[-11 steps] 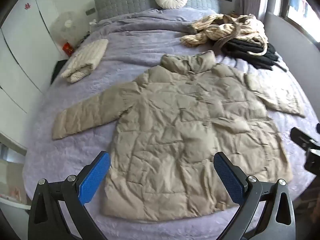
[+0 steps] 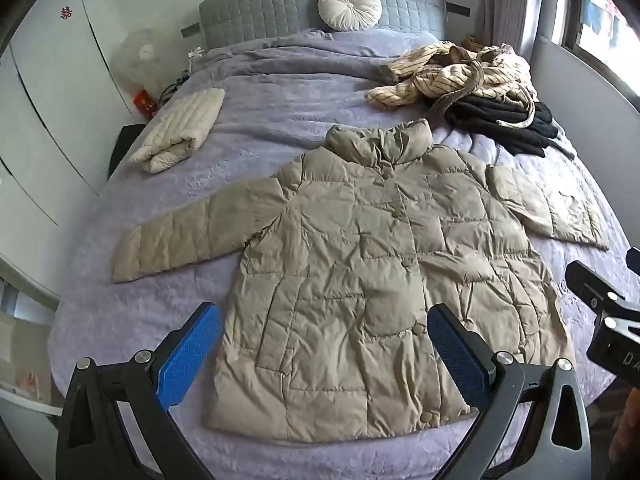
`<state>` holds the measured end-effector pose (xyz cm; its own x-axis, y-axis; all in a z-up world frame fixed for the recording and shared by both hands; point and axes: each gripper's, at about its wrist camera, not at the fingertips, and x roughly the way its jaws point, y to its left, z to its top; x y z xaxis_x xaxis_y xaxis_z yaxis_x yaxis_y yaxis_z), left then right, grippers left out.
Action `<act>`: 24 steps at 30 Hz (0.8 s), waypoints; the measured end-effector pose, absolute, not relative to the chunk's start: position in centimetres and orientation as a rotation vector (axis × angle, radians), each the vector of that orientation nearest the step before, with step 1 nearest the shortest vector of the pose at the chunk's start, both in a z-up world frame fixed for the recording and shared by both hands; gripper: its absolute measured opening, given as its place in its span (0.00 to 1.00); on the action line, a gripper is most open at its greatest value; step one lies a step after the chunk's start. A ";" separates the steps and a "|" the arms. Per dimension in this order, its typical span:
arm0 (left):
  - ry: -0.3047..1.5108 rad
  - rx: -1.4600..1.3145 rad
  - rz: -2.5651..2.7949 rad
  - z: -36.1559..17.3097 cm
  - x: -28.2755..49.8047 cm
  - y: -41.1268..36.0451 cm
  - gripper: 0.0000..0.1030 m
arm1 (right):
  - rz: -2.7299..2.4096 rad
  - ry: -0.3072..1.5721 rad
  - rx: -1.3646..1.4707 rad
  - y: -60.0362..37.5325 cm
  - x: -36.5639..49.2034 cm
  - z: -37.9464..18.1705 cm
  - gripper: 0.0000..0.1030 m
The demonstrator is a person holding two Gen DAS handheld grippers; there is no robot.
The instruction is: Fold large clothes
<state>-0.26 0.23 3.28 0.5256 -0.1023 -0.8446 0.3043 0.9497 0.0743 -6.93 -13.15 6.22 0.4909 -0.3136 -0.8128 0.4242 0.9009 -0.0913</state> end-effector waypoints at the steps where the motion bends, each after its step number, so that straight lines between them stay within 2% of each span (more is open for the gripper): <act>1: 0.992 0.219 -0.245 3.4 -0.2 0.4 1.00 | -0.447 0.957 0.125 -12.9 -7.0 6.3 1.00; 24: 0.971 0.213 -0.254 4.4 -0.8 0.4 1.00 | -0.447 0.949 0.135 -12.4 -7.4 7.0 1.00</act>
<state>-0.82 0.44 4.43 0.5388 -0.1168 -0.8343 0.3061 0.9498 0.0647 -7.35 -12.37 7.02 0.4995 -0.3098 -0.8090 0.4268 0.9007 -0.0814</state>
